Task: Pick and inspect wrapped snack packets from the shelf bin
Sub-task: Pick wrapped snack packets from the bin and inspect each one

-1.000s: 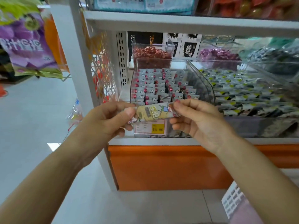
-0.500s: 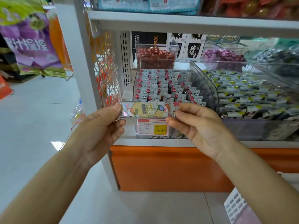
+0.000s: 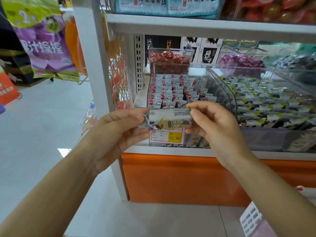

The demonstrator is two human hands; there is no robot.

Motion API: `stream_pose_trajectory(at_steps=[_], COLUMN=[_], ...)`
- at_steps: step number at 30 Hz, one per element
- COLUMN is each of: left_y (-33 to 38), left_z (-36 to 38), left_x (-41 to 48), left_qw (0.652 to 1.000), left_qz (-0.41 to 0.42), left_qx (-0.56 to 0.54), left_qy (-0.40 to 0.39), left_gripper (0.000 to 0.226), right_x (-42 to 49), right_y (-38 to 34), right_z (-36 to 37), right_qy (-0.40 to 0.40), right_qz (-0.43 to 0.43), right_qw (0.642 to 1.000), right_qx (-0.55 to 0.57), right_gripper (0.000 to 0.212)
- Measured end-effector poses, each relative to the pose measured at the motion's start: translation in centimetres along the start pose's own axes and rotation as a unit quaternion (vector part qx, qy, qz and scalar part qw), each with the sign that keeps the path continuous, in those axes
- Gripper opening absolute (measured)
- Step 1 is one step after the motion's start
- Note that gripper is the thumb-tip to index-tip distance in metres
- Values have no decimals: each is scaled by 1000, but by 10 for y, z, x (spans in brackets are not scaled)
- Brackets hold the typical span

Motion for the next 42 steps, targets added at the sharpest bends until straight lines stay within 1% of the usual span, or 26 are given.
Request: stream_pose_trajectory(at_steps=[1, 3, 5, 7, 8, 10, 12, 14, 16, 19, 20, 23, 26, 28, 32, 35, 37, 38, 40, 42], left_y=[1, 3, 5, 6, 8, 12, 16, 20, 23, 23, 21, 15, 14, 17, 22, 22, 24, 24, 23, 22], left_z=[2, 4, 3, 2, 1, 2, 4, 6, 8, 11, 11, 13, 12, 9, 1, -3, -2, 1, 9, 13], left_x=[-1, -1, 0, 1, 1, -1, -3, -5, -6, -7, -6, -4, -1, 0, 0, 1, 0, -1, -2, -2], left_qw=[1000, 1000, 998, 996, 994, 988, 978, 963, 944, 919, 918, 932, 938, 938, 915, 893, 884, 885, 882, 867], left_qz=[1, 24, 47, 59, 65, 83, 106, 134, 157, 167, 163, 132, 115, 117, 143, 157, 170, 176, 179, 187], left_qx=[-4, 9, 32, 66, 87, 130, 180, 231, 285, 349, 354, 330, 321, 322, 373, 415, 427, 424, 433, 461], left_qy=[-13, -10, 8, 10, 9, 8, 18, 40, 59, 71, 73, 67, 61, 50, 56, 75, 86, 80, 43, 21], left_gripper=[28, 33, 38, 43, 43, 41, 34, 27, 26, 24, 21, 8, 14, 19, 31, 28, 24, 22, 18, 21], right_x=[1, 2, 1, -1, -1, -4, -6, -7, -6, -6, -7, -8, -9, -8, -7, -6, -5, -5, -4, -3], right_y=[0, -1, -4, -7, -8, -10, -13, -16, -18, -22, -22, -22, -21, -20, -18, -12, -10, -10, -8, -6], right_z=[0, 2, 5, 8, 10, 12, 14, 15, 15, 16, 17, 20, 24, 24, 26, 26, 25, 24, 20, 16], right_qy=[-6, -29, -46, -53, -57, -66, -66, -53, -37, -19, -16, -24, -35, -38, -55, -67, -63, -55, -31, -14], right_qz=[-4, -10, -18, -22, -23, -34, -54, -65, -80, -111, -117, -125, -123, -111, -80, -47, -49, -52, -50, -38], right_qw=[1000, 999, 998, 998, 998, 994, 986, 985, 983, 972, 970, 966, 965, 968, 971, 972, 967, 966, 972, 979], right_qx=[-8, -26, -35, -24, -27, -77, -140, -150, -161, -205, -214, -225, -230, -222, -217, -223, -243, -246, -227, -199], right_gripper=[20, 22, 20, 17, 16, 16, 16, 15, 13, 12, 12, 15, 15, 16, 15, 18, 21, 22, 23, 19])
Point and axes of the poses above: each hand's wrist, its own x-axis towards the middle knuckle, its own z-axis out of the palm, y = z × x, the point moved 7 cm from there along x, towards the middle knuckle, and after that the axes turned 10 degrees about x, right-handed, at the moved point
